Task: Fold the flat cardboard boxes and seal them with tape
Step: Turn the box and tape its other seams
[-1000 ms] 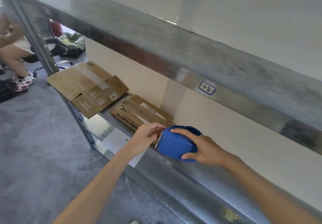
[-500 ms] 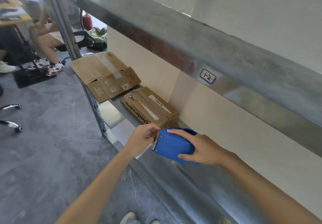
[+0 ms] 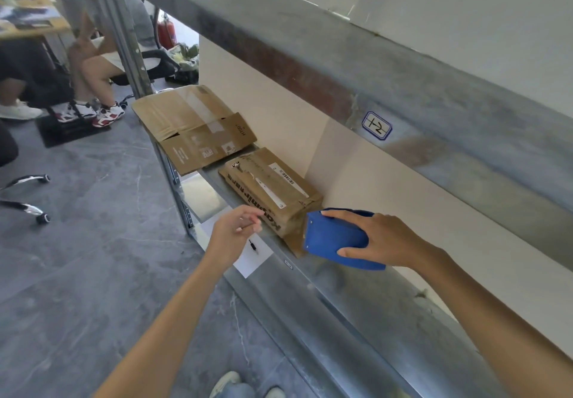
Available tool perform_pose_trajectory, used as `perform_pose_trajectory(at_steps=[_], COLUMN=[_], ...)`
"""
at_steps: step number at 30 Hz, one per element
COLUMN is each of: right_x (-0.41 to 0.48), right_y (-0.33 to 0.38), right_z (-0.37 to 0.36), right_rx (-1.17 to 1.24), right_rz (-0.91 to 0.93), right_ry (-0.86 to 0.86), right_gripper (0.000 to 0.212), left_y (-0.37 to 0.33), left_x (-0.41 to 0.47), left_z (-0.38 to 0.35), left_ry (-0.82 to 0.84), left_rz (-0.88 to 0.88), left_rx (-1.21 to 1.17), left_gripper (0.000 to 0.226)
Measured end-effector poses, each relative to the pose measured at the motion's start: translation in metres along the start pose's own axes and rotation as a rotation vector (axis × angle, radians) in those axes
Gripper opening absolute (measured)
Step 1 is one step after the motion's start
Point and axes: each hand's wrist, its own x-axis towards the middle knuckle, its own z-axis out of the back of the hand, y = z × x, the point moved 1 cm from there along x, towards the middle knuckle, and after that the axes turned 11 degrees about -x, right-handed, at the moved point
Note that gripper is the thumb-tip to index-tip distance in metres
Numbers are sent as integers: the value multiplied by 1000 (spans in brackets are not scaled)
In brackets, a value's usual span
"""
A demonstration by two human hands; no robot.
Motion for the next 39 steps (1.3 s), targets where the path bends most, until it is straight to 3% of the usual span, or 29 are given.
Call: perform_pose_trajectory(at_steps=[11,33,36,39], right_x=[7,22,25,27], right_y=[-16,-19,-18,-19], right_z=[2,-5,-4,-4], right_rx=[-70,-86,-94,-75], right_rz=[-69,-81,-88,-101], right_ry=[45,99,93,99], right_gripper=[72,74,73,73], left_y=[22,56,58,60], left_x=[14,38,42,47], left_z=[-28,-30,-25,-20], left_ry=[35,79,81,58], left_rz=[-140,-314,-335,-375], left_rx=[29,119,179,400], left_gripper=[40,38,31,31])
